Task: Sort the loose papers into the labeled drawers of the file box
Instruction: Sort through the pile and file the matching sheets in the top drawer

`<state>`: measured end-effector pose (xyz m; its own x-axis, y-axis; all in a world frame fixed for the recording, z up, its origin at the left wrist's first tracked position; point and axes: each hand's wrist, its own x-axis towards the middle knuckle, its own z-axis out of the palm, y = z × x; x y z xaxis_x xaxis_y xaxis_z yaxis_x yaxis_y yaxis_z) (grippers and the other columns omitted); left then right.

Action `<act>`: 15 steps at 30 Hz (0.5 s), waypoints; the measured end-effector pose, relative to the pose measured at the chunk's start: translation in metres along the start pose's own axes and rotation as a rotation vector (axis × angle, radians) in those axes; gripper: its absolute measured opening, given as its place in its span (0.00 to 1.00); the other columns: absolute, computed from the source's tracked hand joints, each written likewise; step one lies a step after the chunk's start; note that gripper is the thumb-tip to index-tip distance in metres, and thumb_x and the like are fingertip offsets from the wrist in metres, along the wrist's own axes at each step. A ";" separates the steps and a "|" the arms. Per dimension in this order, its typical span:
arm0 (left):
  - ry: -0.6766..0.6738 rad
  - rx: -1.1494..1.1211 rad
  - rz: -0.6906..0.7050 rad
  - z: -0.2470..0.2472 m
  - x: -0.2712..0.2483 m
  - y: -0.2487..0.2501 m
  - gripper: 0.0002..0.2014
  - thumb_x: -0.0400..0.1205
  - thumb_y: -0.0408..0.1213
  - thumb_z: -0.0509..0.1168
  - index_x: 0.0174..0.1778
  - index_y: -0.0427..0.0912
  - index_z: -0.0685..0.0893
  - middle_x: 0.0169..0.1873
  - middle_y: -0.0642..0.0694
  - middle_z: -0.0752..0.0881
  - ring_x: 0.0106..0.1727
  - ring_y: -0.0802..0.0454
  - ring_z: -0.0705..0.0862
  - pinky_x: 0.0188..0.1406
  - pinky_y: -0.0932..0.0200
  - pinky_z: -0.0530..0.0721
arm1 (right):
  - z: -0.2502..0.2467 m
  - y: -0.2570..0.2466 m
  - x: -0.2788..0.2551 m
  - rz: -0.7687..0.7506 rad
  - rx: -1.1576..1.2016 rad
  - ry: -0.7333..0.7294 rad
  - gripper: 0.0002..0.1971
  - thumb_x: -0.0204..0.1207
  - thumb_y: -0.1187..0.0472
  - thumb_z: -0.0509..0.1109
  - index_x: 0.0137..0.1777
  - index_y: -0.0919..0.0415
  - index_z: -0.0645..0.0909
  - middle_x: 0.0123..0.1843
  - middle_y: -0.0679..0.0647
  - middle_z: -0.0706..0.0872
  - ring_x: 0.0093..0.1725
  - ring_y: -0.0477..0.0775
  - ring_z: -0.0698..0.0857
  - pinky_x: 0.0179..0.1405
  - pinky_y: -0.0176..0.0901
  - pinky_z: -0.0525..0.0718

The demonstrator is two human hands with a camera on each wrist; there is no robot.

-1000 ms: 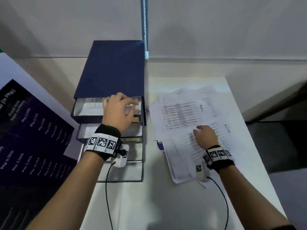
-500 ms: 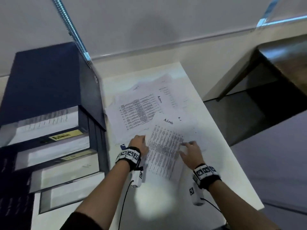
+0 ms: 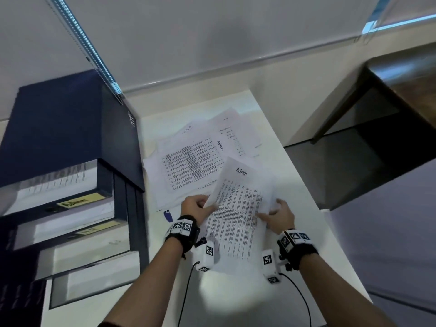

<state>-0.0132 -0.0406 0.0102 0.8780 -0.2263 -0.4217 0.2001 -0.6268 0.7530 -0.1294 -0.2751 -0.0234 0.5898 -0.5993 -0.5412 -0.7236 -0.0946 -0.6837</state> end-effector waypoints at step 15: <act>0.312 -0.506 0.214 -0.203 -0.099 0.031 0.35 0.82 0.38 0.70 0.82 0.58 0.60 0.43 0.38 0.92 0.43 0.44 0.91 0.48 0.54 0.89 | 0.008 -0.199 -0.124 -0.715 0.206 -0.573 0.23 0.82 0.64 0.69 0.73 0.42 0.79 0.77 0.39 0.75 0.75 0.38 0.70 0.62 0.22 0.71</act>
<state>-0.0057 0.1133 0.1782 0.9915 -0.0319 -0.1261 0.1202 -0.1445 0.9822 -0.0554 -0.1758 0.1760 0.9961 0.0350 -0.0805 -0.0760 -0.1137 -0.9906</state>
